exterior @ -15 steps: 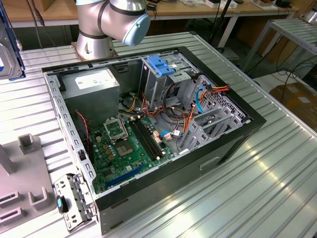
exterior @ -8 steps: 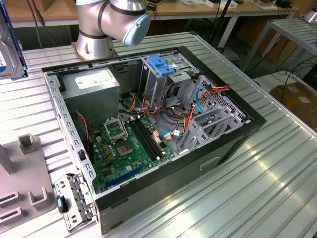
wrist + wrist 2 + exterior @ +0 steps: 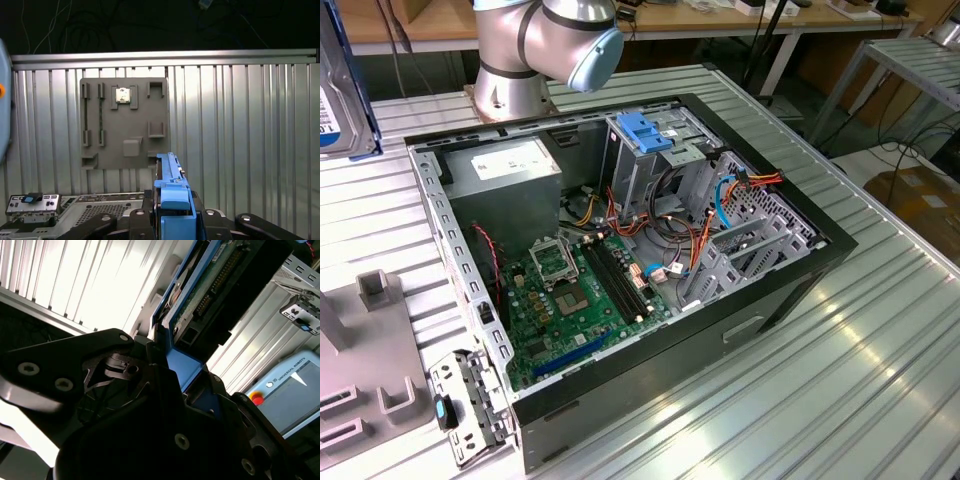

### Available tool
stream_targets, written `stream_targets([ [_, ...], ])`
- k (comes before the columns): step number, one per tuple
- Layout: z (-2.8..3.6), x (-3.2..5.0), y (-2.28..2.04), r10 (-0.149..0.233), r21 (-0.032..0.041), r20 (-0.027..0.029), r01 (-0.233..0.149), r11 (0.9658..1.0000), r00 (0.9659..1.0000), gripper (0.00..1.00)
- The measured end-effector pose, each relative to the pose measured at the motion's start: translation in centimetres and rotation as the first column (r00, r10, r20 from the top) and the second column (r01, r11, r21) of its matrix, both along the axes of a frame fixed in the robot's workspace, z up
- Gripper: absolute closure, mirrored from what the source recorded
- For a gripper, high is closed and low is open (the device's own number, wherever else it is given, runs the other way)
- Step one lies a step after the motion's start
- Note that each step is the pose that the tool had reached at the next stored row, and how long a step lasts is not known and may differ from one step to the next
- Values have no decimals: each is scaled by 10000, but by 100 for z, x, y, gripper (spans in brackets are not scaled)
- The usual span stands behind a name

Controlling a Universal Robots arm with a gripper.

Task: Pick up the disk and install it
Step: 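Pick up the disk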

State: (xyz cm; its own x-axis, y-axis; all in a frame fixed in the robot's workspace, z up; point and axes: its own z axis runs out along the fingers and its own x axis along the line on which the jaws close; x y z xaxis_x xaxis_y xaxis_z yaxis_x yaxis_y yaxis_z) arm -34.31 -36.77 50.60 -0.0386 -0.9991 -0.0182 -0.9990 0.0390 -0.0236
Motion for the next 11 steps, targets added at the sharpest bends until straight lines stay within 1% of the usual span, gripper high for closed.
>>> stream_targets([
  [7,0,73,-1,0,4,0,0,10000,10000,63],
  [11,0,96,-1,0,6,0,0,10000,10000,63],
])
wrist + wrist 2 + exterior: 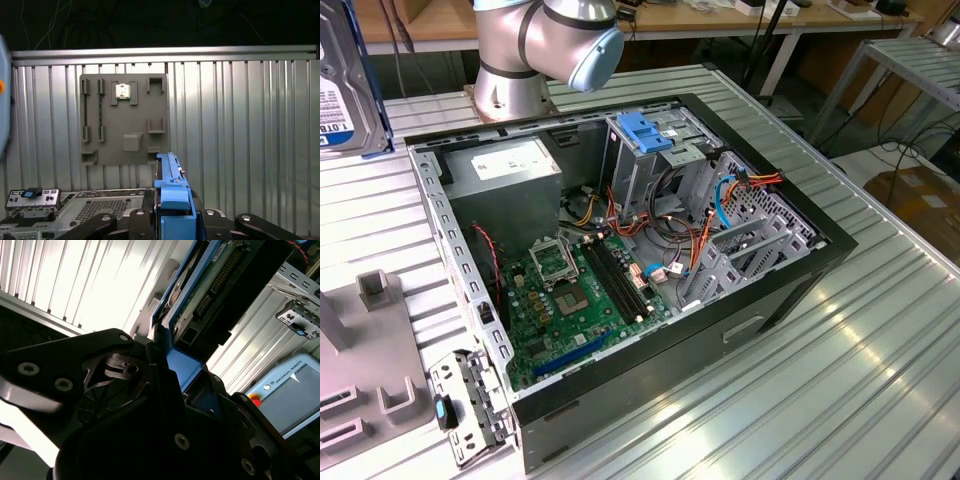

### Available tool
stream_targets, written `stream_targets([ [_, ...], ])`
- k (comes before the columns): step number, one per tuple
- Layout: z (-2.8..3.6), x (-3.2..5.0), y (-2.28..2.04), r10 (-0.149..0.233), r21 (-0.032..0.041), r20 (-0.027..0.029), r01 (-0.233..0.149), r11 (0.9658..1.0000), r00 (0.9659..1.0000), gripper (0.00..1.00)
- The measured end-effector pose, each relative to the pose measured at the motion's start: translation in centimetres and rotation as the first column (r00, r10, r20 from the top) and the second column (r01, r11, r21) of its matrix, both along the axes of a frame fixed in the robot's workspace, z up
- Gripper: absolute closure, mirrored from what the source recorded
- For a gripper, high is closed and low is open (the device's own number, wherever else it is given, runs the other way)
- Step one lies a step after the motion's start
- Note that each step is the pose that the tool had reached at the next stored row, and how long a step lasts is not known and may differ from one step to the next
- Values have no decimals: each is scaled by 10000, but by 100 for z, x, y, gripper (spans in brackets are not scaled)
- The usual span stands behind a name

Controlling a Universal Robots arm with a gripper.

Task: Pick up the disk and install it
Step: 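Pick up the disk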

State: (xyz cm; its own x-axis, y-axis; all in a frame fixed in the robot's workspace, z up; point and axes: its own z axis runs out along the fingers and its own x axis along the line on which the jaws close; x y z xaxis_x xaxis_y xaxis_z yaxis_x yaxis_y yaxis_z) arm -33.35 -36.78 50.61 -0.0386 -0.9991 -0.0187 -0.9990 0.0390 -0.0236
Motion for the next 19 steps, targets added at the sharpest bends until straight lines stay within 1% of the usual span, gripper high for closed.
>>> stream_targets([
  [14,0,84,-2,0,6,0,0,10000,10000,63],
  [19,0,125,-3,0,9,1,0,10000,10000,63],
])
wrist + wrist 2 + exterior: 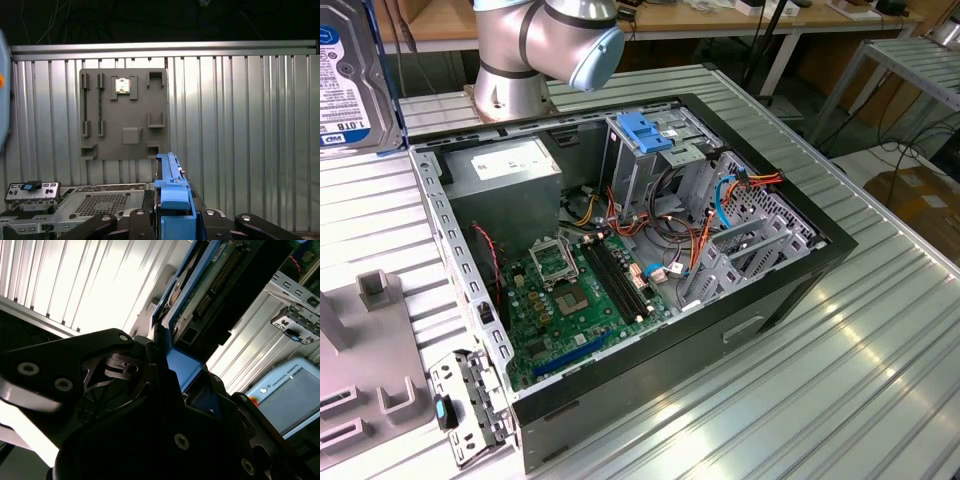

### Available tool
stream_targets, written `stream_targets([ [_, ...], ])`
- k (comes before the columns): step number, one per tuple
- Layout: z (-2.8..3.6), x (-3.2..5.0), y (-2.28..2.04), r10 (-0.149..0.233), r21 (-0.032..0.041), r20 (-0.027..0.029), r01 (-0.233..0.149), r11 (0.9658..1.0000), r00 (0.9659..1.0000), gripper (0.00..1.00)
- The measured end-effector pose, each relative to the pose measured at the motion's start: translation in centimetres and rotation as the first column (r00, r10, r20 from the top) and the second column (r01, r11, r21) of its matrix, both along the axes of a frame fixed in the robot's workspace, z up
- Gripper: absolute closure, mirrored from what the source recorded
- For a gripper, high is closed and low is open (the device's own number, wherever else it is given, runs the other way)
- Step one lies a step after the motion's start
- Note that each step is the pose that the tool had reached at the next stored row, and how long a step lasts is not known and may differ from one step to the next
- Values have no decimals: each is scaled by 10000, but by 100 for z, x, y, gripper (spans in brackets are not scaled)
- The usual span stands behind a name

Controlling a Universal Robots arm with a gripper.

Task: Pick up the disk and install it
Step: 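Pick up the disk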

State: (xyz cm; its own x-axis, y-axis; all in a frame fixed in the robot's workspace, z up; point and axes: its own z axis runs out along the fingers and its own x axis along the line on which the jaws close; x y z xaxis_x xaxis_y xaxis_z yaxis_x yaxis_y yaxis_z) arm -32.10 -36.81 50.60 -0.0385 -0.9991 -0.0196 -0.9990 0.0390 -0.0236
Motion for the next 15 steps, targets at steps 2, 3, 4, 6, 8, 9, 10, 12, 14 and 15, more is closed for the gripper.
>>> stream_targets([
  [2,0,14,0,0,1,0,0,10000,10000,63],
  [3,0,21,0,0,1,-1,0,10000,10000,63],
  [4,0,27,0,0,1,-1,0,10000,10000,63],
  [6,0,44,0,-1,2,-1,1,10000,10000,63],
  [8,0,60,-1,-1,1,-1,1,10000,10000,63],
  [9,0,67,-2,-1,1,-1,1,10000,10000,63],
  [10,0,75,-3,-1,1,0,1,10000,10000,63],
  [12,0,92,-6,0,2,-1,0,10000,10000,63],
  [14,1,107,-7,-1,1,-1,1,10000,10000,63],
  [15,0,116,-9,-1,1,0,1,10000,10000,63],
])
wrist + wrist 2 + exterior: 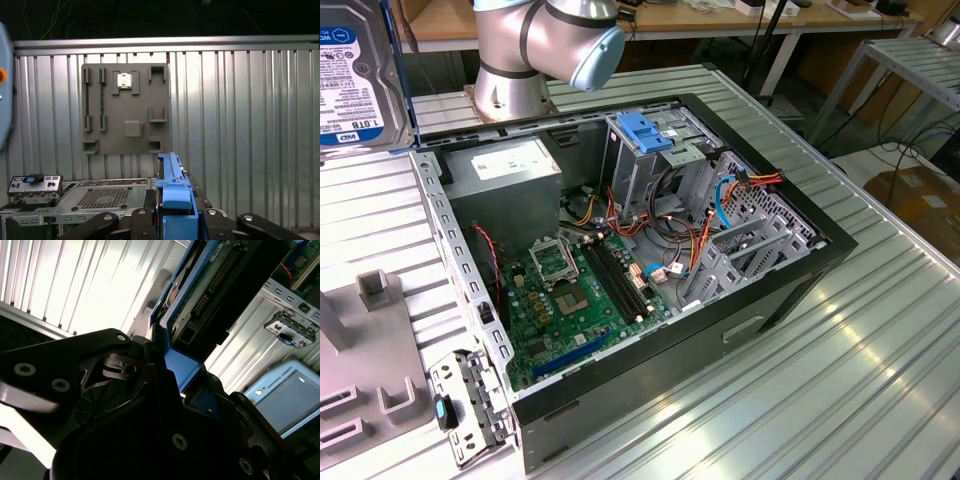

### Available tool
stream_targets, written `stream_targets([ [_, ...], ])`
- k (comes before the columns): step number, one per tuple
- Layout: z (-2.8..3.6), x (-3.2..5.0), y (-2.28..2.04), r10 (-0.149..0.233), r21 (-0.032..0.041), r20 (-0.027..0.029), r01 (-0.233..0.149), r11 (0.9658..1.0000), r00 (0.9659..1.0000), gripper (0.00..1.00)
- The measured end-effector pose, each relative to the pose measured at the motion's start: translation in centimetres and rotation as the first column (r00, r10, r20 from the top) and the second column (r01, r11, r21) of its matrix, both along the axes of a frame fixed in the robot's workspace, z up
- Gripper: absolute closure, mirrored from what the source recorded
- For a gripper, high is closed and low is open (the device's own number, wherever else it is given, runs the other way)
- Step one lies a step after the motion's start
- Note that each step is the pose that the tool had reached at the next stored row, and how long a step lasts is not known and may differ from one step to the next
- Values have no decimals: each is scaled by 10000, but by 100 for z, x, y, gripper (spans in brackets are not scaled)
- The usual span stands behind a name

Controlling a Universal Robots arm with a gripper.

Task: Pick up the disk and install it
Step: 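Pick up the disk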

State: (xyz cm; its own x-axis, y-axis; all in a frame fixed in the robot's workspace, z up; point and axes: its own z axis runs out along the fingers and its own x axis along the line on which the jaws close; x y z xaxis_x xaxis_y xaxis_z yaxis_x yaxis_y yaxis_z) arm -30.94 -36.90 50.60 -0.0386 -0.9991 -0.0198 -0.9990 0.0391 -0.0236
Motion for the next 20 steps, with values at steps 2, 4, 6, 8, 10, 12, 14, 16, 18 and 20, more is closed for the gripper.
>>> stream_targets([
  [2,0,15,-3,0,0,-1,0,10000,10000,63],
  [4,0,28,-5,0,0,-1,0,10000,10000,63],
  [6,1,43,-7,0,0,-2,0,10000,10000,63],
  [8,0,63,-9,0,0,-1,0,10000,10000,63],
  [10,0,86,-11,0,0,-1,0,10000,10000,63],
  [12,0,104,-13,0,0,-1,0,10000,10000,63],
  [14,0,120,-14,0,0,-1,0,10000,10000,63],
  [16,0,134,-16,1,0,-1,-1,10000,10000,63],
  [18,0,149,-17,0,1,-1,0,10000,10000,63],
  [20,0,166,-19,0,0,-1,0,10000,10000,63],
])
